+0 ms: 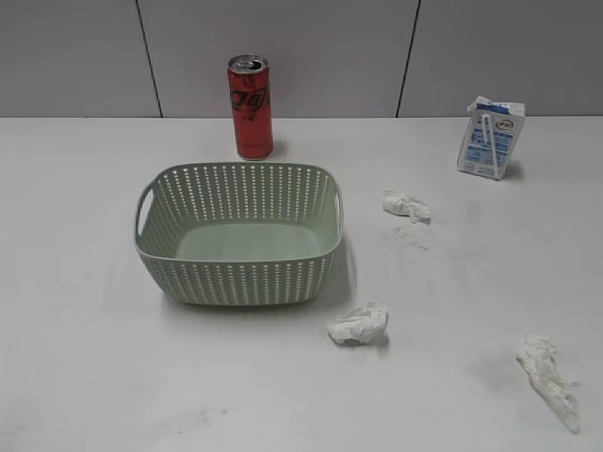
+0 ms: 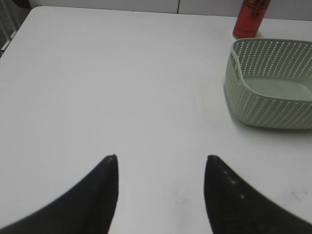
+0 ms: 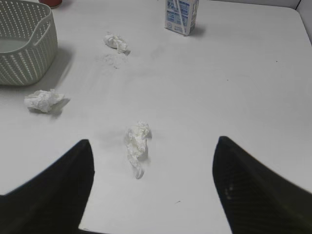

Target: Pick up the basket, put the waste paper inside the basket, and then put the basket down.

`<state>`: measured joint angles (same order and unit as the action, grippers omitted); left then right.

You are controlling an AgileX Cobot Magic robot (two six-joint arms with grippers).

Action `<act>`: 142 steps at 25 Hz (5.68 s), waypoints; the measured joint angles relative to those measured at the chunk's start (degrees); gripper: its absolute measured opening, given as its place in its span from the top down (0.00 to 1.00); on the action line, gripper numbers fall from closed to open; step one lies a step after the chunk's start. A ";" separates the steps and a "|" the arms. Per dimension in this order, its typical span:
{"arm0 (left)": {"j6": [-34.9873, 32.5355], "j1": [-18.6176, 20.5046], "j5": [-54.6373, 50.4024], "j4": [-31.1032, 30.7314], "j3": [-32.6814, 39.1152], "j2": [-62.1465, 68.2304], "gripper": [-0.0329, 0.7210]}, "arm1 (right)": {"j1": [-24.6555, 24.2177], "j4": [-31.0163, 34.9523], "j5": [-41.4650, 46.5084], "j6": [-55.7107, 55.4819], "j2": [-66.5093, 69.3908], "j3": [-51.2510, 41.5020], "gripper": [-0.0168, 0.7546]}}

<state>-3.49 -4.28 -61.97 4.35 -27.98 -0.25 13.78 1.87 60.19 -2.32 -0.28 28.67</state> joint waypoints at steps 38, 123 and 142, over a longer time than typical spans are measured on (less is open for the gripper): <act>0.00 0.00 0.00 0.00 0.00 0.00 0.55 | 0.00 -0.06 0.01 -0.01 0.00 0.00 0.24; 8.39 -15.31 19.65 3.58 -30.26 93.90 0.96 | 0.00 7.82 -21.53 0.22 93.61 9.52 0.24; 8.39 -15.31 19.15 3.95 -30.26 93.90 0.96 | 7.85 21.28 -21.03 14.17 88.64 26.85 0.96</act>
<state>4.90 -19.60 -42.81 8.30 -58.24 93.65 21.63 23.15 39.16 11.85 88.36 55.52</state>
